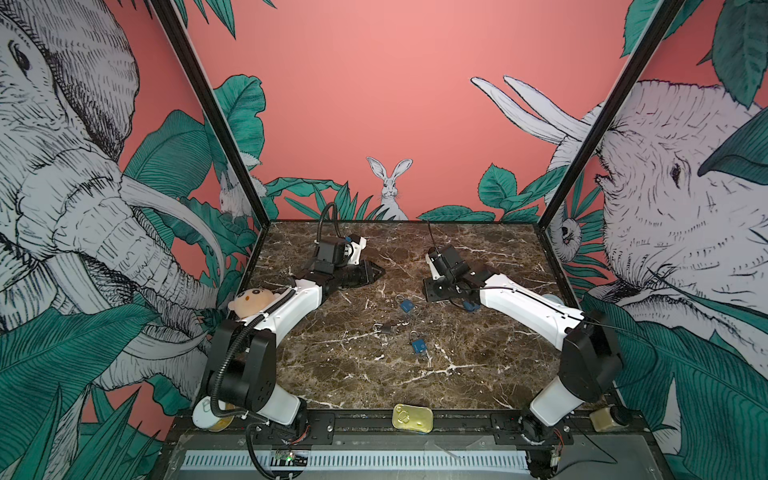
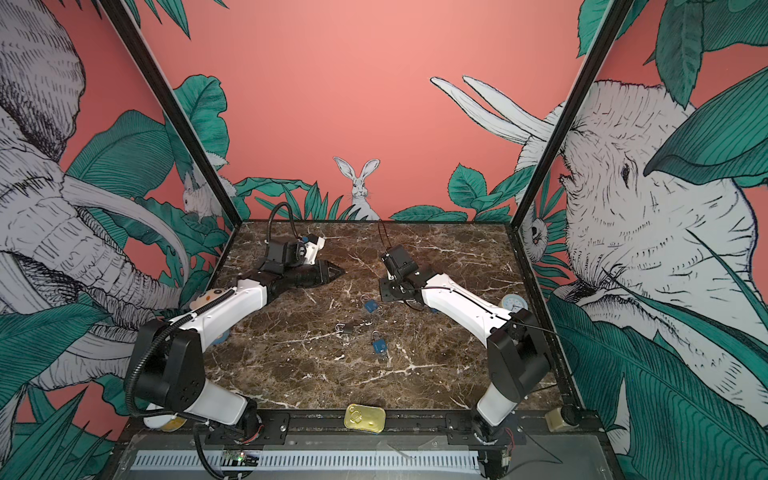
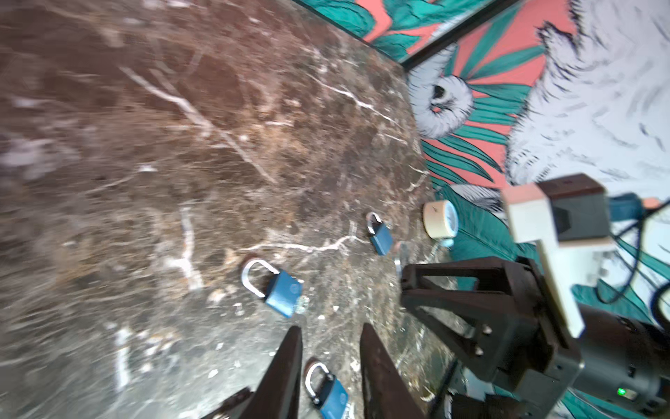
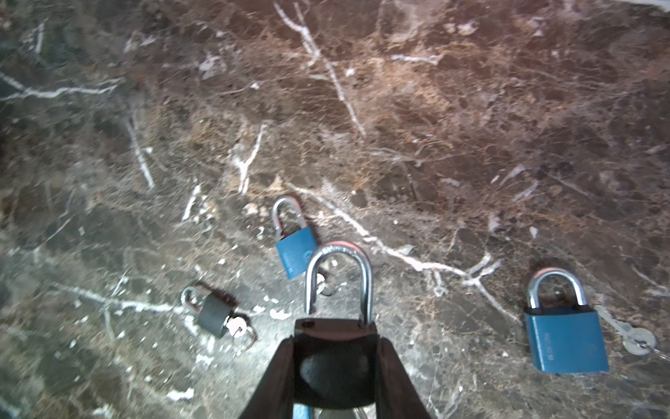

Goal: Lock with the key

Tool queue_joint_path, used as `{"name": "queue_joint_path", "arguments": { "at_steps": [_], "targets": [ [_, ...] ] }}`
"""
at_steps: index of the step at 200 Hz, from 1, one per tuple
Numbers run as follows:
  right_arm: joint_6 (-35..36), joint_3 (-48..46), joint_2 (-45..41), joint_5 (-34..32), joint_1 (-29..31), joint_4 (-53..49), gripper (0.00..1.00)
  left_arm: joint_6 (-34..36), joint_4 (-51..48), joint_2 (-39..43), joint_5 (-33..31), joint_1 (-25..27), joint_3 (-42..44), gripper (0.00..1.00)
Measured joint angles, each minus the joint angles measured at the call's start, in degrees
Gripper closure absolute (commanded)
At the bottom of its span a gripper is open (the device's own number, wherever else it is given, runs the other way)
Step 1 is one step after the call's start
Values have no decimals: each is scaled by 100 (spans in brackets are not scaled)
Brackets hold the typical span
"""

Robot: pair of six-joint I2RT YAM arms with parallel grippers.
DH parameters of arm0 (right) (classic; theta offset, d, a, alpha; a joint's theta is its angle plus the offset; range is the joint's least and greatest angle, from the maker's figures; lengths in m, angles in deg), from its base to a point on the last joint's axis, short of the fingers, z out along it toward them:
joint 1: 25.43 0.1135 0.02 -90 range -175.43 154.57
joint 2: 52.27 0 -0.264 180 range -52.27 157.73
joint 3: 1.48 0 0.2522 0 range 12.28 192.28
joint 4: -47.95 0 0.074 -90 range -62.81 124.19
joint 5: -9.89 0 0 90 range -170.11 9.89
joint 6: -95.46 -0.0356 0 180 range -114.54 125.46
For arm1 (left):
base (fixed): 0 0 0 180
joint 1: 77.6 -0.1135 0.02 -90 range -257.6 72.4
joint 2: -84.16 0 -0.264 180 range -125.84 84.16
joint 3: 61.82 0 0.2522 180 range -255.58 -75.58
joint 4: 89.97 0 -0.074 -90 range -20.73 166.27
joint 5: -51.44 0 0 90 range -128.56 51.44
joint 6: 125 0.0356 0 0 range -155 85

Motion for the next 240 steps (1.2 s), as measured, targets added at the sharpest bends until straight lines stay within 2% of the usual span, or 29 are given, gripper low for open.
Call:
{"name": "queue_joint_path", "arguments": {
  "at_steps": [63,119,240],
  "targets": [
    [221,-48,-474,275,256,-33,78,-479,887,-415,632,634,-7,68],
    [234,-63,-542,275,293,-31,78,-763,1292,-542,920,767,-9,68],
    [232,-63,-542,291,367,-17,78,-855,1412,-802,994,933,-195,71]
  ]
}}
